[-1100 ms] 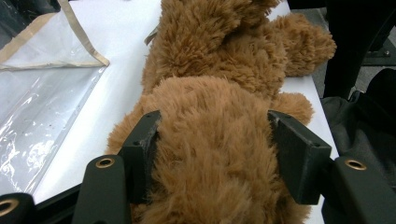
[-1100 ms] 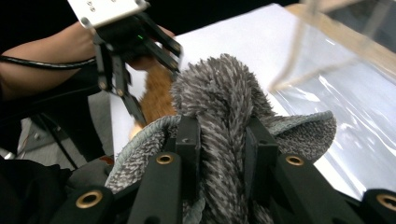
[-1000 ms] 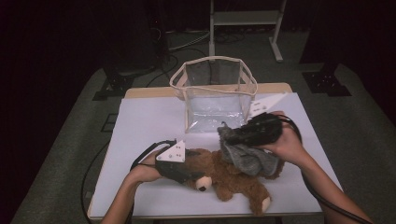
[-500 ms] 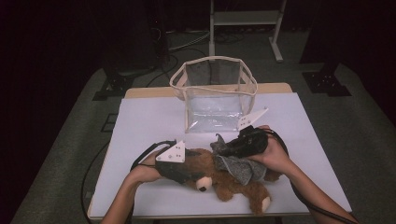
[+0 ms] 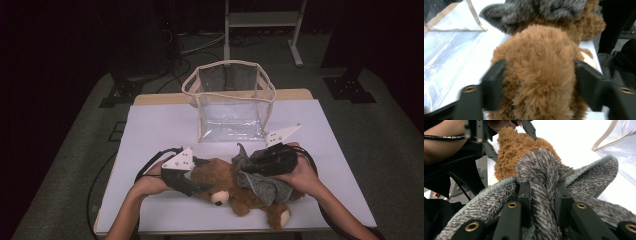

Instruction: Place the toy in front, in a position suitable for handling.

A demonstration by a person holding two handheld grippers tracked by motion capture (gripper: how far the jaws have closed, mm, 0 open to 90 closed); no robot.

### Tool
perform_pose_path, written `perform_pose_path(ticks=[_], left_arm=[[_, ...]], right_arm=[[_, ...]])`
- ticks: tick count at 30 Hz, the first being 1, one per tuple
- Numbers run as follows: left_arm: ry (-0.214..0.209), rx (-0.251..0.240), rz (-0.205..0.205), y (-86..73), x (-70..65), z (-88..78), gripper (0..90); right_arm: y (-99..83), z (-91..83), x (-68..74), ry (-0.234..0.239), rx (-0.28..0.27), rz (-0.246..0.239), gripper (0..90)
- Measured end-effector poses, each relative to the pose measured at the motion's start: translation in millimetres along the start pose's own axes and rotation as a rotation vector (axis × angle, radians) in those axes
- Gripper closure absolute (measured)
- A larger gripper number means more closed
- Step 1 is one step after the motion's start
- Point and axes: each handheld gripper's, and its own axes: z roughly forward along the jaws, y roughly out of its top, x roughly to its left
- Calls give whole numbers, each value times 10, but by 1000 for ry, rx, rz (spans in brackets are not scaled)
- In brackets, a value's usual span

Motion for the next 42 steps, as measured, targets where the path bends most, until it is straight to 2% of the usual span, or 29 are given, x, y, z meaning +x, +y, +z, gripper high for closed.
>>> perform_pose_path(ticks=[2, 6, 10, 13, 15, 17, 19, 23, 29, 33, 36, 39, 42], left_arm=[[9, -5, 1, -8, -8, 32, 398], [5, -28, -11, -47, 8, 68, 421], [-4, -51, -14, -58, 1, 83, 423], [-5, -55, -8, -62, -8, 76, 419], [-8, -51, -15, -77, -1, 56, 406], [-5, -55, -35, -94, 30, 14, 388], [1, -57, -56, -103, 56, -27, 383], [3, -56, -63, -90, 83, -92, 408], [-11, -68, -82, -139, 101, -70, 511], [-17, -79, -71, -134, 79, -49, 516], [-24, -79, -50, -126, 52, -42, 515], [-28, -67, -45, -136, 44, -46, 512], [-26, -68, -47, -140, 43, -41, 500]], right_arm=[[31, -2, 18, -5, 6, -7, 711], [221, 77, 41, -9, 33, -41, 710], [451, 281, 70, 27, 46, -74, 710], [544, 463, 98, 54, 57, -93, 709], [531, 546, 97, 59, 68, -101, 708], [474, 551, 78, 58, 71, -94, 708], [397, 484, 61, 24, 88, -88, 708], [280, 341, -1, 15, 74, -44, 710], [455, 392, 59, 15, 80, -84, 708], [625, 512, 90, 33, 78, -118, 708], [716, 648, 116, 53, 77, -124, 708], [733, 777, 144, 65, 94, -126, 706], [699, 766, 140, 61, 102, -130, 705]])
